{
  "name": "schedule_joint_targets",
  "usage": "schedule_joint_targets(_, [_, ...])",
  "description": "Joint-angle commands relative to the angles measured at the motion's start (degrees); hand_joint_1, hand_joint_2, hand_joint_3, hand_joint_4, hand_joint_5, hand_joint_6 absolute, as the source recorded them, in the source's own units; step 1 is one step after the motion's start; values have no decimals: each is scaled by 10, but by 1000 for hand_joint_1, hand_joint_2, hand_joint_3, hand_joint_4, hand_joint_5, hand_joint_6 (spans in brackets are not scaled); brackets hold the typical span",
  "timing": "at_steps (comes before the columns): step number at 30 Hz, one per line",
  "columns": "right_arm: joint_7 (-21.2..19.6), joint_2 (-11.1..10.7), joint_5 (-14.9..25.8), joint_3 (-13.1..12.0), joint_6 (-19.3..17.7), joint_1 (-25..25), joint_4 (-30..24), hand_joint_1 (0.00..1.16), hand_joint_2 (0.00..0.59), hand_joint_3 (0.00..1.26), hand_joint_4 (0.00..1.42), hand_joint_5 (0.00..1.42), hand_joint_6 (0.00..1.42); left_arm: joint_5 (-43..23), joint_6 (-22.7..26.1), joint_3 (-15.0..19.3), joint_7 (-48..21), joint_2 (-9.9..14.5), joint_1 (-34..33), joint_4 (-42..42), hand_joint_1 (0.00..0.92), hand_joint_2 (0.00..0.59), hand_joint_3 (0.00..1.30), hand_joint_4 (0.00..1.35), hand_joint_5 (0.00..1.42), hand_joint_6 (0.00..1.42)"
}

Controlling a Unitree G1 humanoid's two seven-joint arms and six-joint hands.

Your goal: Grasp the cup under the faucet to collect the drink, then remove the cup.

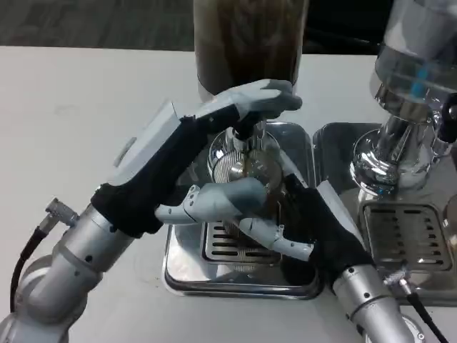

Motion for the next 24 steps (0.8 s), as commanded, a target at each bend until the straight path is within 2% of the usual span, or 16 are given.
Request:
schedule_joint_targets(1, [-9,8,6,2,-27,-4,11,646,216,0,0,0,0,9,1,-8,-3,-1,8,-8,0,113,312,177,307,241])
schedule_joint_targets(6, [-13,13,7,3,-44,-7,27,673,211,0,0,0,0,13,2,-4,5,-5,8,-10,0,113,312,178,307,241])
schedule_joint_targets(14, [-20,14,5,-1,-56,-7,33,680,210,0,0,0,0,7,-4,41,51,-15,10,-26,0,127,299,139,260,192])
schedule_joint_targets(22, [-21,14,3,0,-61,-11,39,673,209,0,0,0,0,-22,-5,69,61,-21,17,-33,0,124,269,101,230,155])
schedule_joint_targets(24, [-22,16,9,-3,-63,-9,37,672,209,0,0,0,0,-11,-9,85,72,-20,28,-56,0,124,261,91,228,154])
